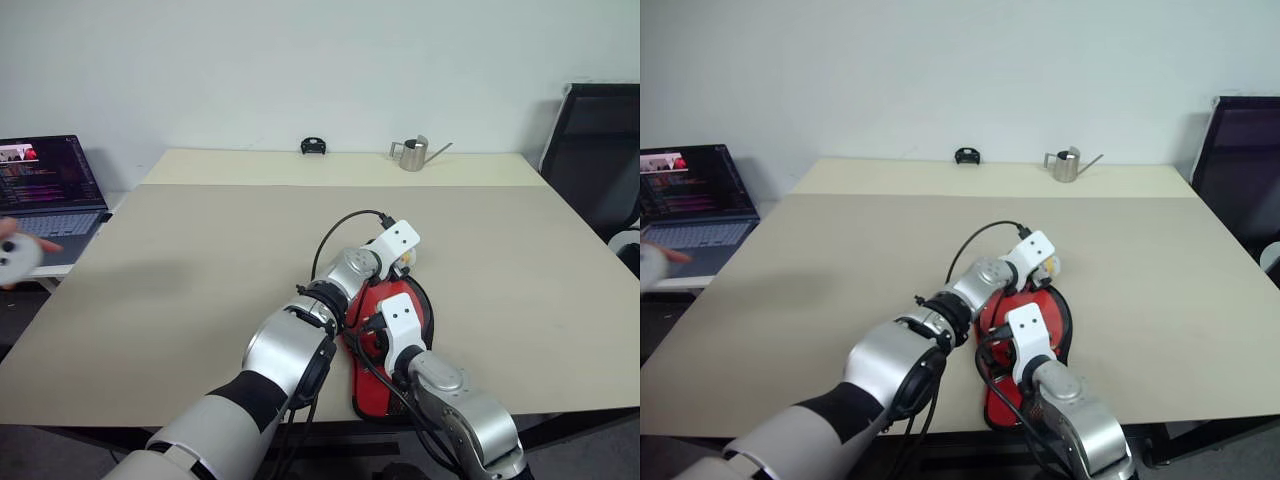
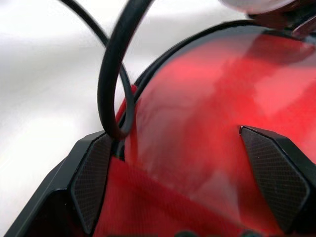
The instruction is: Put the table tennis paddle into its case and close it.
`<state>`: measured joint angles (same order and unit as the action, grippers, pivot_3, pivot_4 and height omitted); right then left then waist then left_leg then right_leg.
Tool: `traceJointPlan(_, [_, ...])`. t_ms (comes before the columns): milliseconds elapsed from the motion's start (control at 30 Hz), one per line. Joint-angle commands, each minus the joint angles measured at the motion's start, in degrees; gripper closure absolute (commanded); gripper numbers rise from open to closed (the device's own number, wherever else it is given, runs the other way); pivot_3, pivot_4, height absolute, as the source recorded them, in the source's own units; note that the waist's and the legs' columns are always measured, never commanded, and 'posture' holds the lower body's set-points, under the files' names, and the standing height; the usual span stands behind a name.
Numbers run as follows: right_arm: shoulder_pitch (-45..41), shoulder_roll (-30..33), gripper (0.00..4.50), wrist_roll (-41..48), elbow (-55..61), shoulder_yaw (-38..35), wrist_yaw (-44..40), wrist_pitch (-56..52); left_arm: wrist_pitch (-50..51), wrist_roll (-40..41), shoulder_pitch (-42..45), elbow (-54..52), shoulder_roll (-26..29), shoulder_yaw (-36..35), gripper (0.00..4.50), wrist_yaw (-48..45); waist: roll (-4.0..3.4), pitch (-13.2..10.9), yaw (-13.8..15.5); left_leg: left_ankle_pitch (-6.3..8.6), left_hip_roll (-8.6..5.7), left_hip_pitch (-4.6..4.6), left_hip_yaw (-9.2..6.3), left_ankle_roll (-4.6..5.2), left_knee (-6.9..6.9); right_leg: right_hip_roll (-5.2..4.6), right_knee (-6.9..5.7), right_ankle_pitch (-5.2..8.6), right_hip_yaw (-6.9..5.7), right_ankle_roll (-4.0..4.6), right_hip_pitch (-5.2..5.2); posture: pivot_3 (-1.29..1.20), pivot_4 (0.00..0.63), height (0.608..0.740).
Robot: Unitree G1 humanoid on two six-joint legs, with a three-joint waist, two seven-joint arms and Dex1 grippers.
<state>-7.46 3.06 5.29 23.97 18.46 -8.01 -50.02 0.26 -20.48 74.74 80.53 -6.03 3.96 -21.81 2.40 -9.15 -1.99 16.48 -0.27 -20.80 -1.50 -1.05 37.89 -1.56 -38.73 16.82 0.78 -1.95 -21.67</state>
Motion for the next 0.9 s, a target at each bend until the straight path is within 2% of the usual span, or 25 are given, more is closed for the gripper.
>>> traceJointPlan(33, [1.27,0.84,0.00,0.47,-9.13,0.16,-1.60,-2.42,-3.53,1.64,2.92,-2.07,2.88,-1.41,0.74,-1.48,-0.01,0.00,0.00,0.00,0.00,0.00,0.00,0.00,0.00,0.00,-0.01,0.00,0.00,0.00,0.00,0.00,0.150,0.740])
traceJointPlan(100, [0.68,1.02,0.00,0.37,-9.89,0.02,-2.11,-1.91,-4.35,2.06,3.16,-2.16,4.16,-1.60,0.74,-2.10,-0.01,0.00,0.01,0.00,0.00,0.00,0.01,0.00,0.00,0.00,0.00,0.00,0.02,0.00,-0.01,0.00,0.150,0.740])
traceJointPlan(267, [-0.92,3.62,0.00,0.63,-11.08,-1.76,-4.80,-0.84,-7.63,2.66,2.60,-2.93,15.75,-1.90,0.74,-4.46,-0.04,-0.03,-0.30,0.00,0.00,-0.01,0.03,0.00,-0.02,0.00,-0.04,-0.01,0.01,0.01,-0.07,0.00,0.150,0.740])
traceJointPlan(400, [-0.22,7.47,0.00,1.58,-9.57,-2.21,-8.81,-0.69,-8.33,3.52,1.31,-3.35,21.52,-2.09,0.74,-6.29,-0.02,-0.01,0.31,0.00,0.01,-0.04,-0.03,-0.01,-0.03,0.00,-0.06,-0.01,-0.03,0.02,-0.08,0.00,0.150,0.740])
traceJointPlan(467, [0.47,10.52,0.00,3.07,-7.82,-1.95,-12.78,-0.57,-9.10,4.28,0.31,-3.66,23.25,-2.58,0.74,-8.31,0.03,0.01,0.91,0.00,-0.05,-0.06,-0.09,0.00,0.00,-0.07,0.08,-0.03,-0.16,0.05,0.01,0.00,0.150,0.740])
traceJointPlan(633, [0.90,17.00,0.00,8.20,-1.76,-2.85,-20.99,-1.46,-11.98,9.01,-3.14,-5.37,24.89,-4.87,0.74,-20.03,0.04,-0.03,1.71,0.05,-0.16,-0.20,-0.17,0.08,0.02,-0.19,0.43,-0.16,-0.37,0.28,0.18,0.00,0.150,0.740])
traceJointPlan(733, [-0.08,21.08,0.00,11.53,0.64,-6.50,-25.25,-1.05,-14.08,11.75,-5.73,-7.22,24.96,-6.13,0.74,-24.52,-0.01,-0.06,1.70,0.04,-0.08,-0.43,-0.31,0.08,0.00,-0.13,0.64,-0.18,-0.44,0.31,0.07,0.00,0.150,0.740])
traceJointPlan(833, [-0.72,25.36,0.00,14.70,4.87,-9.93,-28.34,-1.03,-15.05,15.79,-8.44,-10.43,25.61,-8.06,0.74,-28.82,-0.04,-0.09,1.72,0.02,-0.08,-1.19,-0.34,0.06,0.09,-0.13,0.58,-0.19,-0.43,0.34,-0.65,0.00,0.150,0.740])
traceJointPlan(900, [-1.12,26.66,0.00,18.41,7.95,-13.98,-29.51,-2.07,-14.15,19.23,-11.28,-14.78,25.70,-9.21,0.74,-33.80,-0.16,-0.21,1.79,0.02,-0.07,-1.26,-0.36,0.05,0.07,-0.14,0.66,-0.19,-0.44,0.34,-0.68,0.00,0.150,0.740])
